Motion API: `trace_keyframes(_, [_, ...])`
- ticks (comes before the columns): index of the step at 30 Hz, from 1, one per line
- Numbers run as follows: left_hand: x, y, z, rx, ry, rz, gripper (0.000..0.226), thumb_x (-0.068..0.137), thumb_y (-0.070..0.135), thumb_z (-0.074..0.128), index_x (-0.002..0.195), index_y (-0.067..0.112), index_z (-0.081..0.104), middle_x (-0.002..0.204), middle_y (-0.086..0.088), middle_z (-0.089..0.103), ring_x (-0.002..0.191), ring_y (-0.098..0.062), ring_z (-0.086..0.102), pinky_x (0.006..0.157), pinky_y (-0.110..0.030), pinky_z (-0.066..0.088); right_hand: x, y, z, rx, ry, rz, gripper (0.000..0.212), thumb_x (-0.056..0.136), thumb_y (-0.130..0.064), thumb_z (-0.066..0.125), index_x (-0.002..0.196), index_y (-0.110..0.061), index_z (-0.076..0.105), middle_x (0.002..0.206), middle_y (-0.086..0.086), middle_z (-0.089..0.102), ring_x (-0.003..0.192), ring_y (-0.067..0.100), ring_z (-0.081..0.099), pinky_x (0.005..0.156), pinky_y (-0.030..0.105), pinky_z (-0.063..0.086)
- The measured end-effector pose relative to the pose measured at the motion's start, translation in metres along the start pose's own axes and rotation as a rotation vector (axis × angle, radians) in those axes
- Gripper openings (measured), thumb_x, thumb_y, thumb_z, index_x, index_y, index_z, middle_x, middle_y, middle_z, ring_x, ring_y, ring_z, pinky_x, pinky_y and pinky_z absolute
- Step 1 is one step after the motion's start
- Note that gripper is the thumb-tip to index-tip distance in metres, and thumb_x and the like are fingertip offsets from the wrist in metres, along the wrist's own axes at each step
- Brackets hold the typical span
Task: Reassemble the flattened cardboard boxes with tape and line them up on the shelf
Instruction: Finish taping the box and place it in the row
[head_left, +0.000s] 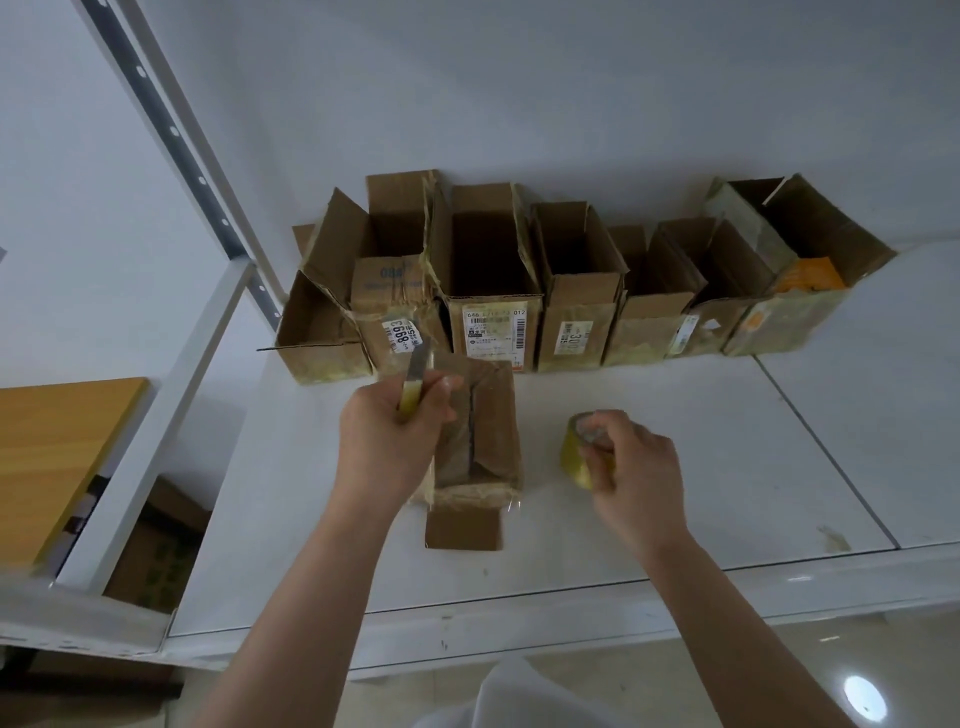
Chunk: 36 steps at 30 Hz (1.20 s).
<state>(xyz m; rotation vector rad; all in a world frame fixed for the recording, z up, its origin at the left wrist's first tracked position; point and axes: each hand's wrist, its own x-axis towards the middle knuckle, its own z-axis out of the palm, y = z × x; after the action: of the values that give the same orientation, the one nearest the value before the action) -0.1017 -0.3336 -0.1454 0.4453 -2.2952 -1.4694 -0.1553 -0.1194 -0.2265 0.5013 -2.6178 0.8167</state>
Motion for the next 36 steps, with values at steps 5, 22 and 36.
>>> trace_keyframes(5, [-0.009, -0.019, -0.012, 0.023, 0.040, -0.001, 0.019, 0.091, 0.026, 0.066, 0.083, 0.043, 0.071, 0.073, 0.019, 0.070, 0.072, -0.004, 0.066, 0.058, -0.006, 0.045, -0.014, 0.000, 0.017, -0.071, -0.239, 0.085, 0.028, 0.086, -0.014, 0.067, 0.113, -0.008, 0.058, 0.090, 0.006, 0.069, 0.085, 0.028, 0.066, 0.076, 0.031, 0.042])
trace_keyframes(22, [-0.041, -0.039, -0.019, -0.049, -0.209, 0.061, 0.063, 0.074, 0.055, 0.067, 0.132, 0.058, 0.043, 0.122, 0.019, 0.066, 0.117, 0.013, 0.053, 0.093, -0.020, 0.052, -0.006, -0.067, -0.017, 0.391, -0.230, -0.100, 0.059, 0.091, -0.064, 0.035, 0.142, -0.035, 0.046, 0.065, -0.006, 0.063, 0.053, 0.013, 0.056, 0.056, 0.030, 0.050])
trace_keyframes(36, [-0.036, -0.048, -0.036, 0.040, -0.241, 0.102, 0.071, 0.063, 0.058, 0.072, 0.129, 0.057, 0.045, 0.115, 0.009, 0.071, 0.100, 0.008, 0.058, 0.064, -0.011, 0.049, -0.001, -0.094, -0.031, 0.357, -0.289, -0.068, 0.089, 0.065, -0.074, 0.056, 0.139, -0.026, 0.053, 0.055, -0.024, 0.059, 0.046, -0.009, 0.048, 0.045, 0.007, 0.032])
